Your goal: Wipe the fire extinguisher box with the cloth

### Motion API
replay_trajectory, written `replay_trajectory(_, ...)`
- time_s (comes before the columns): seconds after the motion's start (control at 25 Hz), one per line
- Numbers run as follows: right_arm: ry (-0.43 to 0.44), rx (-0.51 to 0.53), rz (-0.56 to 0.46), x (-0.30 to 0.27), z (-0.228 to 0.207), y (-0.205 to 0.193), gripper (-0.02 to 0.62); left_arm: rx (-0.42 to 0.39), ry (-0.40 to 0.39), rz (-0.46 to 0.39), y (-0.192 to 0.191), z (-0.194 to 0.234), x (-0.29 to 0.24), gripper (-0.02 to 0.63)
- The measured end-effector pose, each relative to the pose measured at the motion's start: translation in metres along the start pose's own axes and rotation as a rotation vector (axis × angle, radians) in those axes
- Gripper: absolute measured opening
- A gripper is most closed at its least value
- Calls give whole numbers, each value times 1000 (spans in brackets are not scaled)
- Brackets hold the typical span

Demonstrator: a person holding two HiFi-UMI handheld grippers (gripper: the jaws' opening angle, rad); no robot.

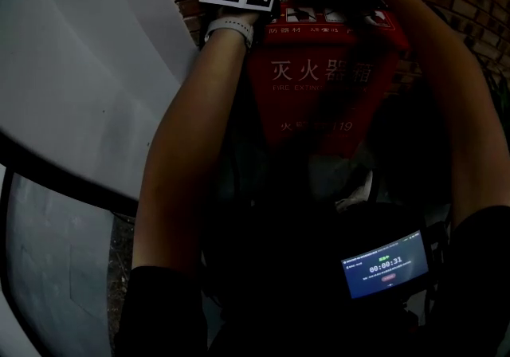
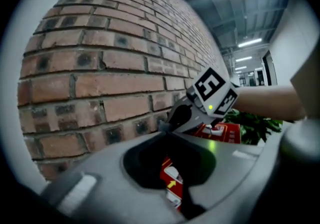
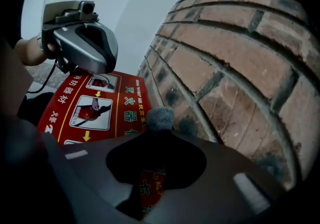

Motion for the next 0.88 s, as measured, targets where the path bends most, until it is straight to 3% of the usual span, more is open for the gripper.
replay_trajectory(0.16,24,14,-16,-4,1,-1,55,-5,-3,11,-4,2,-10,3)
replay_trajectory(0.32,51,33,-31,-8,4,0,54,-16,109,53,-11,27,-4,3)
replay_trajectory(0.48,99,61,-32,-8,15,1,54,-57,4,27,2,-16,3,3)
replay_trajectory(0.64,176,94,-3,2,43,2,54,-63,4,21,2,-27,13,3)
replay_trajectory(0.88,199,122,29,16,71,-3,52,-31,-4,22,-9,-45,24,3)
Point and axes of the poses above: the fingertips, and each gripper's own axes: x backward along the fingers, z to its left, y out of its top, the point moved 3 cm from there along x, backward along the fingers, and after that the axes turned 2 degrees about -x, right-handed, at the moved point
